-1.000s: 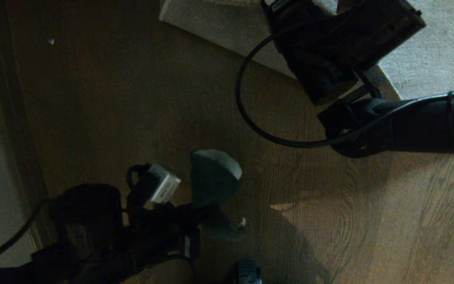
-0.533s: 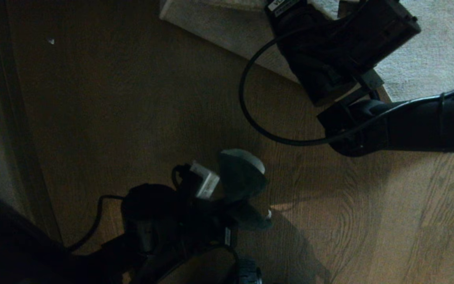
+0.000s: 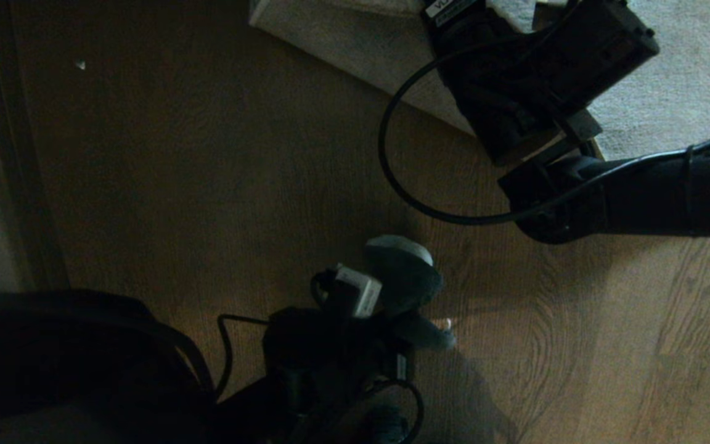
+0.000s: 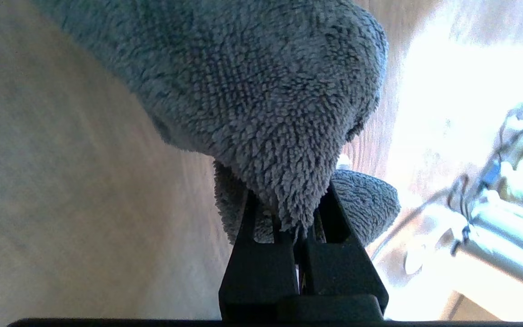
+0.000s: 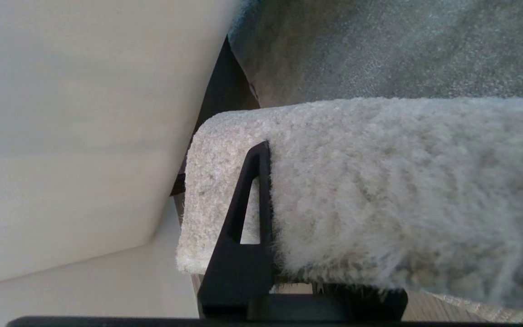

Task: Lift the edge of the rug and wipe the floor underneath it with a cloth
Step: Wipe the floor under the carpet with a rag

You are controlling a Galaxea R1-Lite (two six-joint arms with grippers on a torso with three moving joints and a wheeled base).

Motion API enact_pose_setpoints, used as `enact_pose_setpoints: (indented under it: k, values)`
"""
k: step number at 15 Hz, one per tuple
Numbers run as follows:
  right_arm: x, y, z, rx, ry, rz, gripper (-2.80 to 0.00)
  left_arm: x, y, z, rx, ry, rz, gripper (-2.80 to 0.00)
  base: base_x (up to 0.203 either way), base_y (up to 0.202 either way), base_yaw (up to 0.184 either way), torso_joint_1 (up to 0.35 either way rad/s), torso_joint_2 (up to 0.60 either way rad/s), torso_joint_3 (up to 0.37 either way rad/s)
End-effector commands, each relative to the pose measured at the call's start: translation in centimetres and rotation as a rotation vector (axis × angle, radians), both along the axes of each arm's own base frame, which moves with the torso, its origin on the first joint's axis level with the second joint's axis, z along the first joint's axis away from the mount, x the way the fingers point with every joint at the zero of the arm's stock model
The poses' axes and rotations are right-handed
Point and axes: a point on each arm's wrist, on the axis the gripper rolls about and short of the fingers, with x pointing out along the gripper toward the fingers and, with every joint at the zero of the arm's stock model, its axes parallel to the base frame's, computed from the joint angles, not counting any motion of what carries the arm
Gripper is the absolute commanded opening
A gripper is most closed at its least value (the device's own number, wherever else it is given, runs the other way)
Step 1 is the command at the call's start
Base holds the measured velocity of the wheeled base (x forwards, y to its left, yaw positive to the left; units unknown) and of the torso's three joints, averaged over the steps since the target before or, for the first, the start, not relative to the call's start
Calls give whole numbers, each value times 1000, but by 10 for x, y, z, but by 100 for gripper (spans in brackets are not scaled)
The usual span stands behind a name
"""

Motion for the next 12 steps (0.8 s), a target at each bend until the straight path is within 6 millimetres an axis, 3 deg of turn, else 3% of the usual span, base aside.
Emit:
enact_pose_setpoints:
  k: [1,5,12]
  values:
    - [0,0,0,5,-3,1,-280,3,-16,-9,-5,-2,0,-280,0,0,0,0,0,0]
    - [-1,-3,1,24,-26,-4,-280,17,-39,-9,-52,-40,72,-280,0,0,0,0,0,0]
    - [-1,-3,1,30,-22,-10,-280,36,-47,-14,-148,-100,171,-280,0,0,0,0,0,0]
